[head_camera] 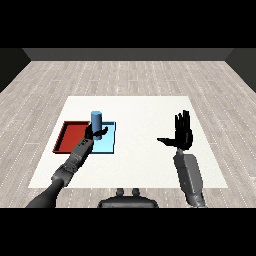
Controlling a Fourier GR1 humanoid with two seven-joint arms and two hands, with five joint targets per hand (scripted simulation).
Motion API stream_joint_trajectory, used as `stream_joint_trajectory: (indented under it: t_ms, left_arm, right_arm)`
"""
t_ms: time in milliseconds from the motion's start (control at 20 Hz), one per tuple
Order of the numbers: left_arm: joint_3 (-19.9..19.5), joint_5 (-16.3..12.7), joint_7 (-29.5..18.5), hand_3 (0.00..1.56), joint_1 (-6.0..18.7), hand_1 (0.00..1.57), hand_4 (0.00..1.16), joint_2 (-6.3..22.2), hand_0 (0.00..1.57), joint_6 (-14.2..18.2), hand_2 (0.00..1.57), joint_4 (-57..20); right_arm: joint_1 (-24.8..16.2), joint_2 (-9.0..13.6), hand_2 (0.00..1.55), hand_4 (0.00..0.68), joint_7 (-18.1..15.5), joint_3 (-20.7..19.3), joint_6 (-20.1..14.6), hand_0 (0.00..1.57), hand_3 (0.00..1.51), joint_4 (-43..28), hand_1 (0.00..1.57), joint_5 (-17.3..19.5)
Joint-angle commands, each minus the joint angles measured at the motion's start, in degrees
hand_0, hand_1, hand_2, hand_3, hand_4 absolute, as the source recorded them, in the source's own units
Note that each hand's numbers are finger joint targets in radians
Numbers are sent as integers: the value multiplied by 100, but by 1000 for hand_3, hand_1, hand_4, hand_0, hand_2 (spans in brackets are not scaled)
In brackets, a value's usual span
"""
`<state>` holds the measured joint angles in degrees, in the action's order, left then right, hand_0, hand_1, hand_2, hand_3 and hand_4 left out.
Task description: Pick the blue can and put it in the blue box
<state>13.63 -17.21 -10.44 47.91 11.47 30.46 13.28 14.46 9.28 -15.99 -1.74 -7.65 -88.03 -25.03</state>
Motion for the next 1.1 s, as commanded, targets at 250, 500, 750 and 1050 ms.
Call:
stream_joint_trajectory:
  t_ms: [250,500,750,1050]
  left_arm:
    - [136,314,336,415,-235,887,933,-256,887,-277,753,-1217]
    - [105,368,304,0,-205,357,627,32,357,-846,412,-1288]
    - [400,761,498,0,-35,0,0,-217,0,216,0,-1317]
    - [-214,243,-247,0,96,0,0,-128,0,891,0,-816]
  right_arm:
    - [27,-121,0,0,-363,-120,287,0,0,513,0,-95]
    - [-78,-196,0,0,-318,19,197,0,0,231,0,23]
    - [304,-189,0,0,-179,-49,214,0,0,501,0,-28]
    - [108,-119,0,0,-408,-180,578,0,0,543,0,-185]
